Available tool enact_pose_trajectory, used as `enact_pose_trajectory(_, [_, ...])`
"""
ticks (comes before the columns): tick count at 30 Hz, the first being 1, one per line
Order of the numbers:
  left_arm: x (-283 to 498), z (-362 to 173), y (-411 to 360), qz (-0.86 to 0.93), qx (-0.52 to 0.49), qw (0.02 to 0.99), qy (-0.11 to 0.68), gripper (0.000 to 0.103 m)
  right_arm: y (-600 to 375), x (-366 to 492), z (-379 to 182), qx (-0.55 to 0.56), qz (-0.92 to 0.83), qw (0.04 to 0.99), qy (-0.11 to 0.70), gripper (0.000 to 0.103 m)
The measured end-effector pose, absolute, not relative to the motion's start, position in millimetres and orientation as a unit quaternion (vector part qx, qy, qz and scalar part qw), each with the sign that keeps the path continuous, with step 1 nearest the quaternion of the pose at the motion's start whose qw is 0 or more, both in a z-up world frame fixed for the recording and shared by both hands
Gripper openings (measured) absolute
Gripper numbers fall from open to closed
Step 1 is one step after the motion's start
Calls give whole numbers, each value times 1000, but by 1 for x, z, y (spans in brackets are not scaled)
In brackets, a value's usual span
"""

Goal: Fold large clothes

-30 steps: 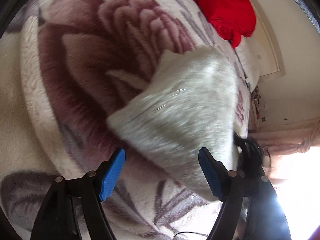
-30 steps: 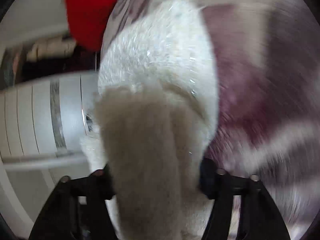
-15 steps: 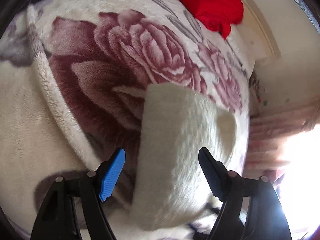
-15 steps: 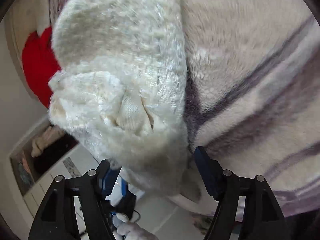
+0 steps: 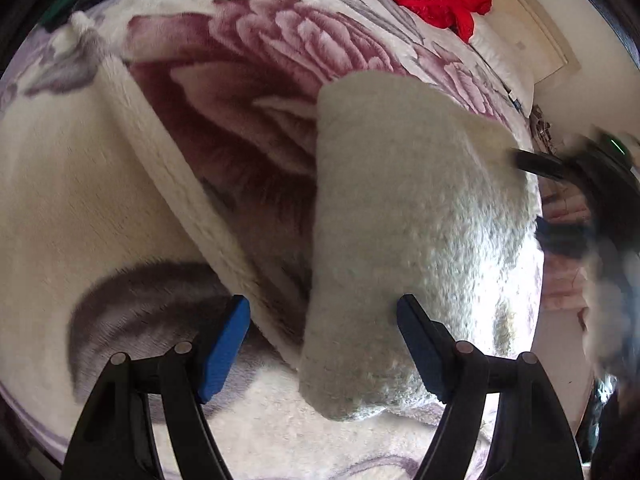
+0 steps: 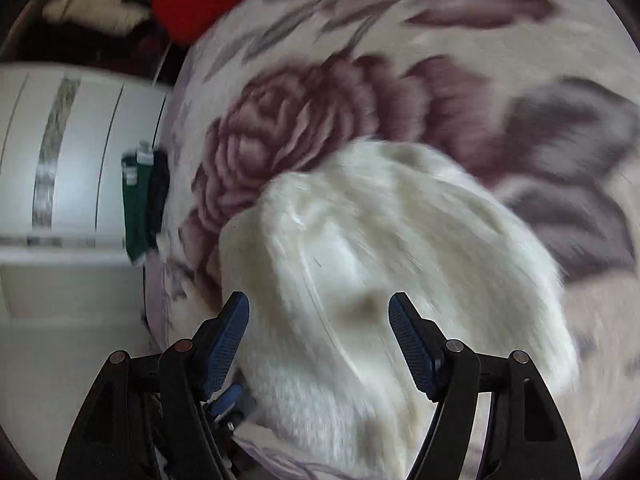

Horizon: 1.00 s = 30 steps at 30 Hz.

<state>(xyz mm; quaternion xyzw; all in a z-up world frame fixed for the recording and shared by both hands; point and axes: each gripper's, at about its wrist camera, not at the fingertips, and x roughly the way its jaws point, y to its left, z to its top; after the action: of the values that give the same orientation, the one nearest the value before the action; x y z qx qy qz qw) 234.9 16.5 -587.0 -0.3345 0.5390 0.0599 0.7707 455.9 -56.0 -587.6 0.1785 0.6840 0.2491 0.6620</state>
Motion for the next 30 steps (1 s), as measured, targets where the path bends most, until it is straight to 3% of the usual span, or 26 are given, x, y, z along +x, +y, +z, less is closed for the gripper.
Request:
enact_pose_trajectory(1, [232, -587, 14, 57, -341, 771, 534, 74, -38, 454, -600, 148, 244, 653, 702, 71])
enact_pose_trajectory(2, [229, -588, 12, 53, -349, 770, 532, 74, -31, 459, -610, 126, 252, 647, 709, 55])
enact_pose_trajectory(3, [225, -591, 9, 46, -357, 766, 532, 74, -21, 459, -607, 108, 264, 647, 708, 17])
enact_pose_trajectory(7, [204, -590, 3, 8, -413, 761, 500, 75, -31, 467, -575, 117, 232, 689, 677, 17])
enact_pose_trajectory(11, [195, -600, -8, 7, -416, 747, 518, 74, -27, 467, -594, 89, 231, 671, 699, 22])
enact_pose_trajectory(13, [188, -601, -9, 5, -419, 746, 518, 74, -27, 458, -594, 93, 244, 654, 710, 49])
enact_pose_trajectory(16, [175, -600, -10, 13, -415, 747, 518, 74, -59, 427, -584, 116, 242, 643, 717, 62])
enact_pose_trajectory(18, [165, -602, -9, 22, -422, 742, 521, 74, -73, 400, -588, 117, 245, 620, 736, 65])
enact_pose_trajectory(21, [158, -605, -8, 31, -436, 732, 523, 74, -86, 361, -611, 109, 242, 585, 766, 65])
enact_pose_trajectory(22, [157, -604, -8, 31, -437, 731, 523, 74, -89, 355, -618, 113, 239, 586, 766, 58])
enact_pose_trajectory(24, [158, -599, -8, 31, -435, 735, 520, 74, -102, 352, -620, 146, 226, 596, 757, 24])
enact_pose_trajectory(26, [161, -590, -6, 31, -428, 743, 514, 74, -122, 354, -602, 187, 210, 620, 733, 21])
enact_pose_trajectory(30, [175, -580, 4, 32, -431, 753, 496, 74, -138, 361, -570, 157, 189, 691, 680, 19])
